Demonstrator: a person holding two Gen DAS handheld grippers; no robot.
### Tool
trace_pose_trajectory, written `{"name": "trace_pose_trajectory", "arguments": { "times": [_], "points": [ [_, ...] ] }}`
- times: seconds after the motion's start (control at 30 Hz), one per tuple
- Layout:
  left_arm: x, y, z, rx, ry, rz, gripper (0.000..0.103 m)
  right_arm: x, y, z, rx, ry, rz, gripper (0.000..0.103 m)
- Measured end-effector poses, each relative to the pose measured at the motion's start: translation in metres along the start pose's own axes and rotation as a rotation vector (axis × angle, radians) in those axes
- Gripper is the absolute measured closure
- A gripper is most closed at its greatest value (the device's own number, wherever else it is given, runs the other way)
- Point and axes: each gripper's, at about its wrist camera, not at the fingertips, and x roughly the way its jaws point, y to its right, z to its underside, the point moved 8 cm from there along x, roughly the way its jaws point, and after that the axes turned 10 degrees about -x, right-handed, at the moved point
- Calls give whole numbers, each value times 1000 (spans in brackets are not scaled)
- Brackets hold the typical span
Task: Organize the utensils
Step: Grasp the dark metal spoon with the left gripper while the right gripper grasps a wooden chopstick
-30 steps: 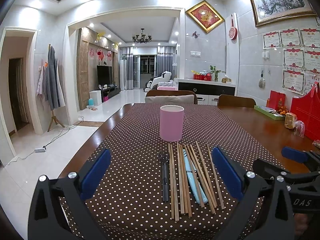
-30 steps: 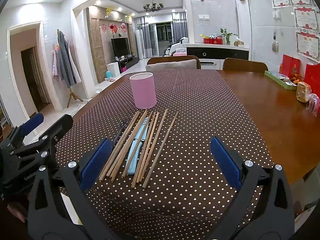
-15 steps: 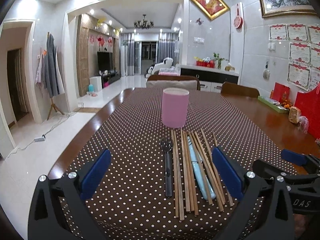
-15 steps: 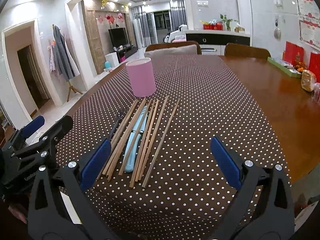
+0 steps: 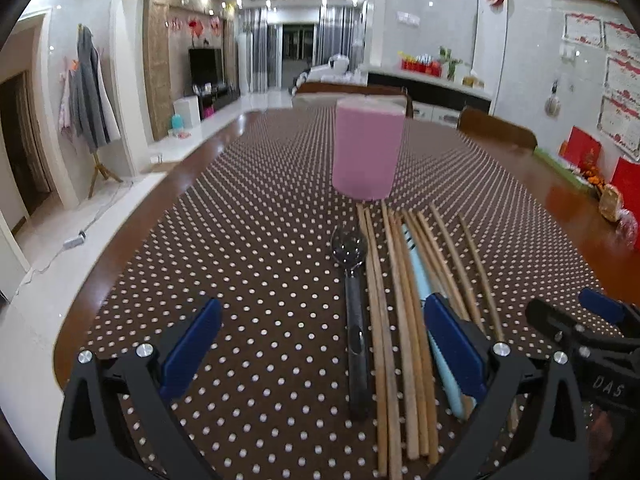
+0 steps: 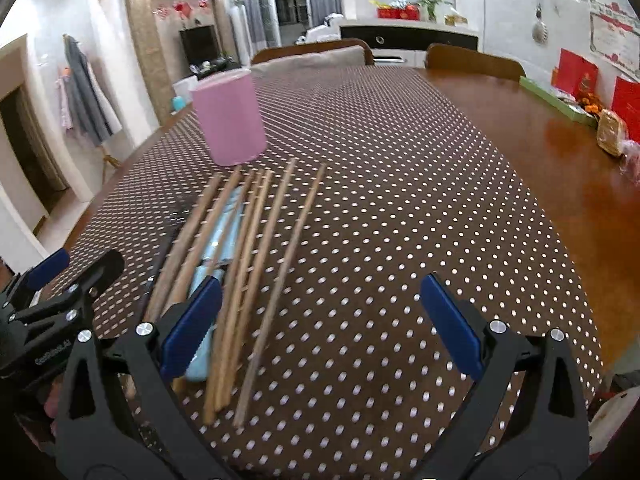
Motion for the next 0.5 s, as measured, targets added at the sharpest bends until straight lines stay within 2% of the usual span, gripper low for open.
{"name": "trace_pose_trajectory", "arguments": {
  "times": [0.23, 0.5],
  "points": [
    [38, -6, -5, -41, -98, -26, 4, 33, 10, -13, 0, -49, 34, 6],
    [70, -11, -8, -68, -193, -44, 4, 65, 7, -20, 2, -113, 27, 8]
  ]
}}
